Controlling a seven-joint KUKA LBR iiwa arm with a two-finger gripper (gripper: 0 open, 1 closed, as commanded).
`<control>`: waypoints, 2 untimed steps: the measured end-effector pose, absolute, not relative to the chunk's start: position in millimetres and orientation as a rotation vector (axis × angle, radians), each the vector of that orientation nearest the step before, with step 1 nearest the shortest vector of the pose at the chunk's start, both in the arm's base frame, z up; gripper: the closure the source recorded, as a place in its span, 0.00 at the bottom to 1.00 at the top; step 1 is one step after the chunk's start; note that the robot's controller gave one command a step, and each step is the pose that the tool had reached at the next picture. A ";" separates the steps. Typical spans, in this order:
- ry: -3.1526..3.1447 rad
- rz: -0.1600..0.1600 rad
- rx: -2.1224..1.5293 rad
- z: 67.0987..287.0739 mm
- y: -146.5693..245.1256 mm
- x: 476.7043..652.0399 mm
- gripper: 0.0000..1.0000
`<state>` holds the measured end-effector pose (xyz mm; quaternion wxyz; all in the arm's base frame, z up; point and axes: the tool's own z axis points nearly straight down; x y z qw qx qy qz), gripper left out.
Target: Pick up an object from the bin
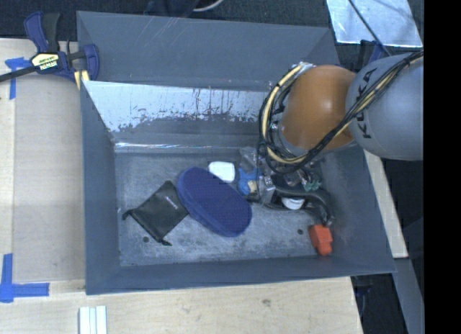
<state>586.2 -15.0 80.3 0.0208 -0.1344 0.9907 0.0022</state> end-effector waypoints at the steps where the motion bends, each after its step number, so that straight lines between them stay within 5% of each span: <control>1: 2.938 -0.004 -1.082 122.0 -43.6 612.1 1.00; 2: 2.951 -0.007 -1.045 223.6 -42.2 598.0 1.00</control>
Offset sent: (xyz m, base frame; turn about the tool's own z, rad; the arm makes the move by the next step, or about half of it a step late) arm 0.0232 -0.0288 0.0390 -0.4362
